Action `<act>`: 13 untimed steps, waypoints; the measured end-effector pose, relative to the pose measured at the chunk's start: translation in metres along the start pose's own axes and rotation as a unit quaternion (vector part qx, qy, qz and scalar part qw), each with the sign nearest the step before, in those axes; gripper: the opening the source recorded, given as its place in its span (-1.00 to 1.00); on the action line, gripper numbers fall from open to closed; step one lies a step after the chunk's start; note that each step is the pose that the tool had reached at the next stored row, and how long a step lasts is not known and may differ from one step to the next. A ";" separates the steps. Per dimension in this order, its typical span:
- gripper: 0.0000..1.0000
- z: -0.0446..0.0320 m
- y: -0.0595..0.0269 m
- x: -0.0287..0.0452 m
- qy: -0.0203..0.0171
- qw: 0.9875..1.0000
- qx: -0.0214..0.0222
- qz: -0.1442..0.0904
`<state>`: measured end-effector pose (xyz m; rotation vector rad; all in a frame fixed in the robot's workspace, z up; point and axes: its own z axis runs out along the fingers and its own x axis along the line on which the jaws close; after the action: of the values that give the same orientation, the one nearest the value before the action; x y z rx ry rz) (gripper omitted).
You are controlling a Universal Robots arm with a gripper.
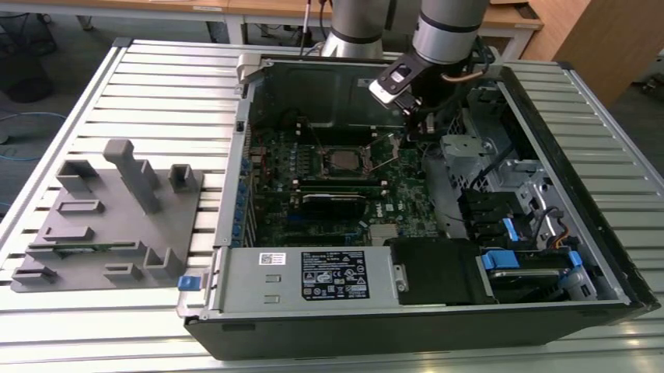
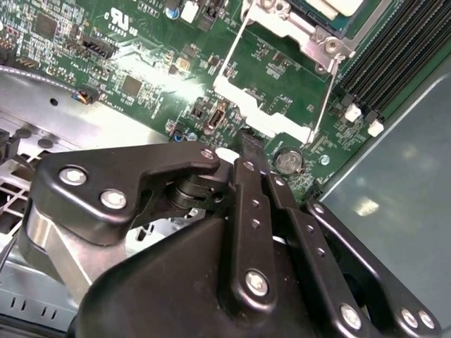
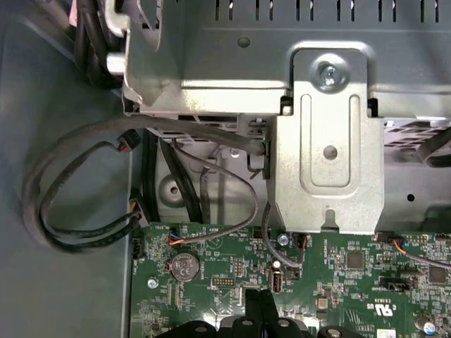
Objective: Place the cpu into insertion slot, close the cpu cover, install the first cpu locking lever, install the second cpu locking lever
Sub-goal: 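Close the cpu cover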
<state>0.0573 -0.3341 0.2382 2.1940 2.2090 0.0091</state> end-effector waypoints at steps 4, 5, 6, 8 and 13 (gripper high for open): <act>-0.80 0.0011 -0.0065 0.0000 0.000 1.000 0.000 0.000; -0.80 0.0012 -0.0084 0.0001 0.000 1.000 0.000 0.000; -0.80 0.0012 -0.0102 0.0001 0.000 1.000 0.000 0.000; -0.80 0.0013 -0.0150 0.0002 0.000 1.000 -0.001 0.000; -0.80 0.0016 -0.0283 0.0006 -0.001 1.000 -0.003 0.000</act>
<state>0.0290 -0.3337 0.2359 2.1909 2.2055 0.0132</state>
